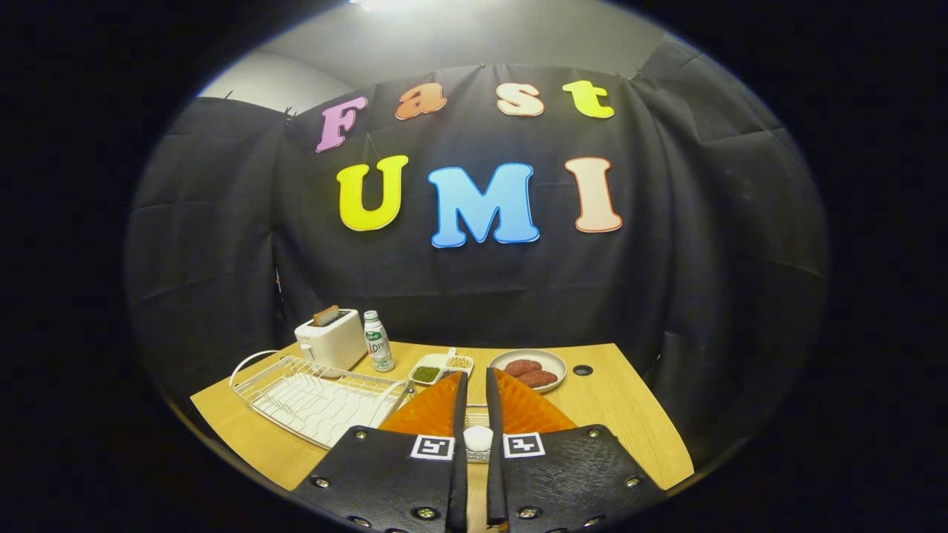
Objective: Take the plate from the dish rack, then take the spoon from the basket and place it into the plate.
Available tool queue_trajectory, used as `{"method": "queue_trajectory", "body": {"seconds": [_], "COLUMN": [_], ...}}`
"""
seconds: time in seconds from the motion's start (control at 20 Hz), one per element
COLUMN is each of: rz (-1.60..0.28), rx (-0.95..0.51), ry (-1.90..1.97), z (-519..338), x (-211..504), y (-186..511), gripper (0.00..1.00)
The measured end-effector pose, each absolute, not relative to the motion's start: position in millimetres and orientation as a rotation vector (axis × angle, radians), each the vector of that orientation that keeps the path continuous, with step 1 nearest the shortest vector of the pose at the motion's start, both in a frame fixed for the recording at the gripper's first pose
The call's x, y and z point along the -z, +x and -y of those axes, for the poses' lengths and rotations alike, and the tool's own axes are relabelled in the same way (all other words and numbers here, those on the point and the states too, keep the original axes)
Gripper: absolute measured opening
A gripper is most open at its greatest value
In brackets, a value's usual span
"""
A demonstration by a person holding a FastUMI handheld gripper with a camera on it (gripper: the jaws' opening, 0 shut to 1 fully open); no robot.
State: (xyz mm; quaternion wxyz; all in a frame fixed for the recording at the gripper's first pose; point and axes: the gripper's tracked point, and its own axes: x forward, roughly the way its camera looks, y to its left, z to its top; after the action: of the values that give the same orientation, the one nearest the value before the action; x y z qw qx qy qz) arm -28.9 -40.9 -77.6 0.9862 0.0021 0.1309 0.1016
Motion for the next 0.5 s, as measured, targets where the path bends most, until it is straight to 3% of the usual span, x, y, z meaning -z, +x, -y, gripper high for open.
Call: {"method": "queue_trajectory", "body": {"seconds": [0.5], "rz": [-0.418], "rx": [-0.282], "ry": [-0.045], "z": [2], "x": [123], "y": [-95], "gripper": [0.1]}}
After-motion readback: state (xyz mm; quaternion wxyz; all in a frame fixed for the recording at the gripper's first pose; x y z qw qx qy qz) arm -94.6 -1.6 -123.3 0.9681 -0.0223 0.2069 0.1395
